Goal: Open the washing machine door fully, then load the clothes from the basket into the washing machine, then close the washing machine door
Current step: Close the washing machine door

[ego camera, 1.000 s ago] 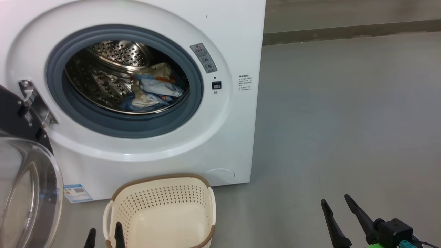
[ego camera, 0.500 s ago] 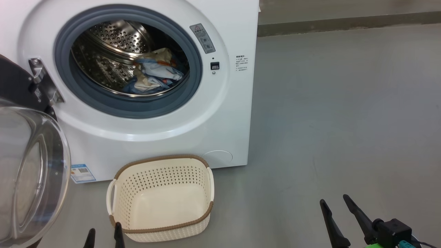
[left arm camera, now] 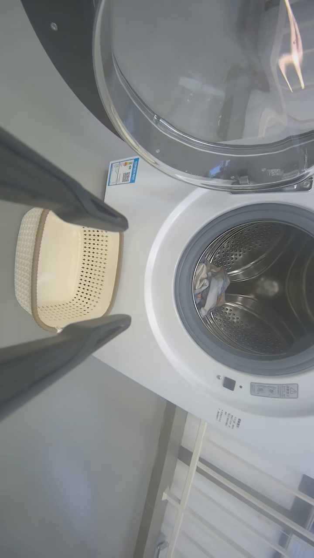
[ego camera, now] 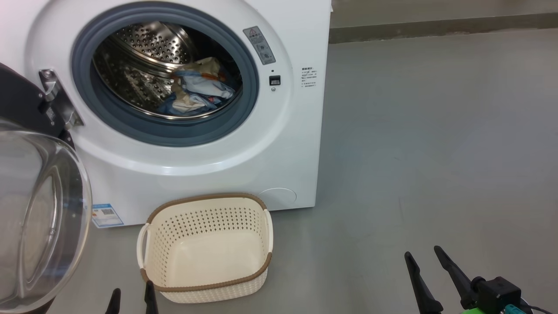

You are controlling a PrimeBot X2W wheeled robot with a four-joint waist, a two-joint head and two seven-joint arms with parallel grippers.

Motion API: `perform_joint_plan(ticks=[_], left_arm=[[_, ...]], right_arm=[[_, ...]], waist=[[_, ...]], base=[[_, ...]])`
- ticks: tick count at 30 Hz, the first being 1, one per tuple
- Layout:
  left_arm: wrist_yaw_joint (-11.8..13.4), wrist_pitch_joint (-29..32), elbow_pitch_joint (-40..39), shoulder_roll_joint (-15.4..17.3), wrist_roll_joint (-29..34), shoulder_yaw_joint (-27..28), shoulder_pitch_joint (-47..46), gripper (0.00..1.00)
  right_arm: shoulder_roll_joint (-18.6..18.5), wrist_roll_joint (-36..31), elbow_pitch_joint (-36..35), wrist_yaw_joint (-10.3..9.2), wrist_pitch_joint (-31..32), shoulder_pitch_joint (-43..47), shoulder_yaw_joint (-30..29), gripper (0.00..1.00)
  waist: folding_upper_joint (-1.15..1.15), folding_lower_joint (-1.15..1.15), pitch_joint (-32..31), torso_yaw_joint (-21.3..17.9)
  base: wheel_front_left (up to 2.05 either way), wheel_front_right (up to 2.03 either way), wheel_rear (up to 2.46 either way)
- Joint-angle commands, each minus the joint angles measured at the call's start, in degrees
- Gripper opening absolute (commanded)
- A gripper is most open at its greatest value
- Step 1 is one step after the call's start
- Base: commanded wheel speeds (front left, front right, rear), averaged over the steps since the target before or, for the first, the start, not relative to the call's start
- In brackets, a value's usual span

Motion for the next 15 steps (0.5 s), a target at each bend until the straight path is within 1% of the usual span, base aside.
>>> perform_joint_plan(ticks=[1,7,15], left_arm=[[0.29,-0.36,-1.64,0.47,0.14,1.80,-1.77,1.00],[0.24,-0.36,-1.77,0.47,0.55,1.85,-2.09,1.00],[0.44,-0.36,-2.52,0.47,0.67,2.17,-1.93,1.00]], right_arm=[[-0.54,-1.18,-1.57,0.08,-0.28,-0.86,1.26,1.00],[-0.61,-1.45,-1.95,0.08,-0.28,-1.05,1.15,1.00],[-1.31,-1.52,-2.41,0.08,-0.28,-2.16,1.80,1.00]], waist=[[0.00,0.00,0.05,0.23],[0.00,0.00,0.36,2.59],[0.00,0.00,0.66,8.22]], base=[[0.00,0.00,0.00],[0.00,0.00,0.00],[0.00,0.00,0.00]])
